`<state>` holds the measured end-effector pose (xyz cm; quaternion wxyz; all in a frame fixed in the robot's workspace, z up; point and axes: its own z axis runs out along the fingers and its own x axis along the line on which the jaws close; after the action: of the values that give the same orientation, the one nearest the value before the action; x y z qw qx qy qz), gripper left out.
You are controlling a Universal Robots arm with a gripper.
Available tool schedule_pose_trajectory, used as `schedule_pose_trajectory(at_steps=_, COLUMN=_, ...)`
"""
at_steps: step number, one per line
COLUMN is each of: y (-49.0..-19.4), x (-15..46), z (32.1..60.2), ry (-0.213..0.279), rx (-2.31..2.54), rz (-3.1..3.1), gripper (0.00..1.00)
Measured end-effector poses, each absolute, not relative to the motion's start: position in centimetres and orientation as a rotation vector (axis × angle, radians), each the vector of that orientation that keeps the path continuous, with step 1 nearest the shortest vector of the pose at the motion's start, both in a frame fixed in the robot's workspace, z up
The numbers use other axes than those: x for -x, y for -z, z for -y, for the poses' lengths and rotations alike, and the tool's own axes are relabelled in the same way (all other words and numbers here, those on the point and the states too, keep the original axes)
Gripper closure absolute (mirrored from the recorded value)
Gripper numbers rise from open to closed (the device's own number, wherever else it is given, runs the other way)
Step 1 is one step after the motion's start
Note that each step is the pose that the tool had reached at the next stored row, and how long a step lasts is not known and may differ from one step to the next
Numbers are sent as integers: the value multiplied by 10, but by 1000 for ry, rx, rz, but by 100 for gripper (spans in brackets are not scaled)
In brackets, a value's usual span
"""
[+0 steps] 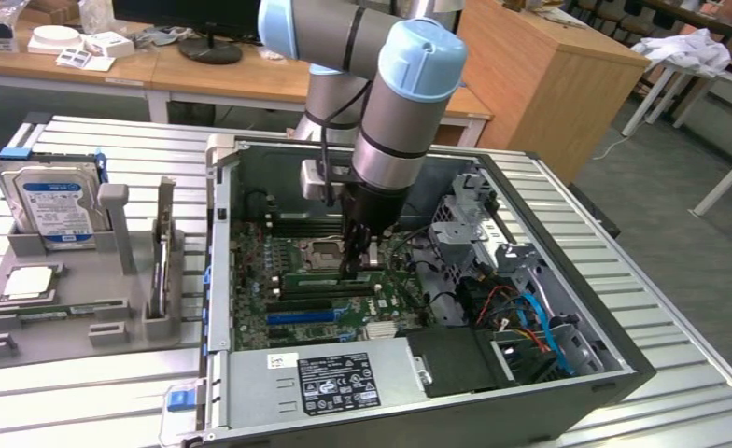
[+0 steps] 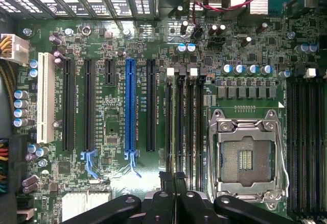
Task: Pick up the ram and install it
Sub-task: 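Insert the ram into the slot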
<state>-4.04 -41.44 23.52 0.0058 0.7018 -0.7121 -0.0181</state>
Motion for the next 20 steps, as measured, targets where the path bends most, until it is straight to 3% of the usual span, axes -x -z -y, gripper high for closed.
schedule_pose_trajectory(at_steps=20, y=-232, x=42, z=415, ry=57, rx=-2197, rz=2229, gripper=88)
